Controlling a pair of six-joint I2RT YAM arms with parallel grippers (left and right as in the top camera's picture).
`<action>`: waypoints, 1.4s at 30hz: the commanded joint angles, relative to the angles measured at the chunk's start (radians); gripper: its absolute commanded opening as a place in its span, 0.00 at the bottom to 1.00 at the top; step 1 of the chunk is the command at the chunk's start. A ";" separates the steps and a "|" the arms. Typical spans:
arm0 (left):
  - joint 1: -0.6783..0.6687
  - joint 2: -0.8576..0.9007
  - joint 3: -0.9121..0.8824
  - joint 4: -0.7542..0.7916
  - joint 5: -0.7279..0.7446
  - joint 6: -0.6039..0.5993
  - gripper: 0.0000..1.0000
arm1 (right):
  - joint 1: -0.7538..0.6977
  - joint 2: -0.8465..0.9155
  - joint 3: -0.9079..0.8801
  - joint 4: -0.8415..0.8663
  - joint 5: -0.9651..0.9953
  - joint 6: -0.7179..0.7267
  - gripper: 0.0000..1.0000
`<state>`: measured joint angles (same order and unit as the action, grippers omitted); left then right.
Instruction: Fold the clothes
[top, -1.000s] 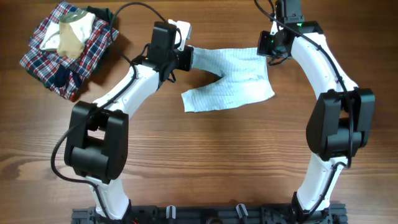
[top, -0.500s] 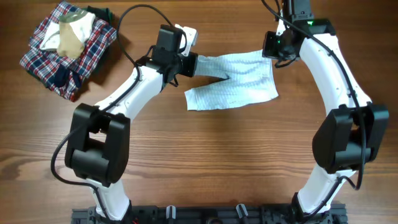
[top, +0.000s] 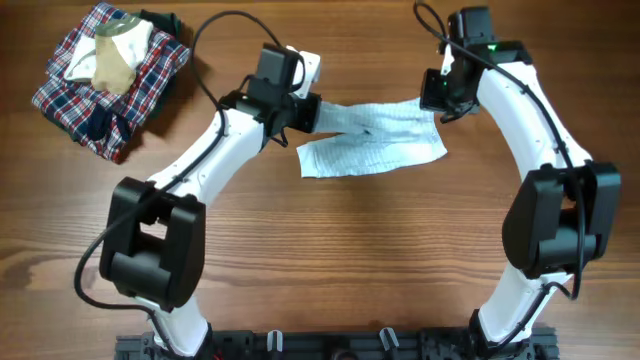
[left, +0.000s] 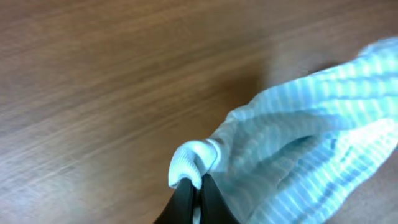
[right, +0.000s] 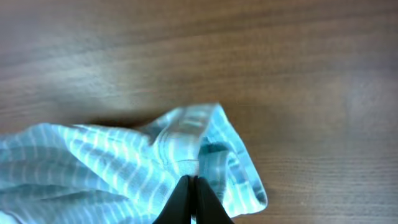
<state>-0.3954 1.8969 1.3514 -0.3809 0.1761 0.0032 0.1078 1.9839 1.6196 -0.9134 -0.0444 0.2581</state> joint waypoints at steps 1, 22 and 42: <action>-0.022 -0.027 0.010 -0.018 -0.009 0.016 0.04 | -0.004 -0.011 -0.043 0.018 -0.008 0.033 0.04; 0.051 0.048 0.010 0.201 -0.144 0.016 0.04 | -0.004 -0.011 -0.056 0.325 -0.007 0.030 0.04; 0.051 0.142 0.010 0.319 -0.144 0.016 0.09 | -0.004 0.107 -0.058 0.424 -0.007 0.031 0.04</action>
<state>-0.3466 1.9995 1.3514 -0.0746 0.0486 0.0036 0.1078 2.0697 1.5639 -0.4992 -0.0444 0.2836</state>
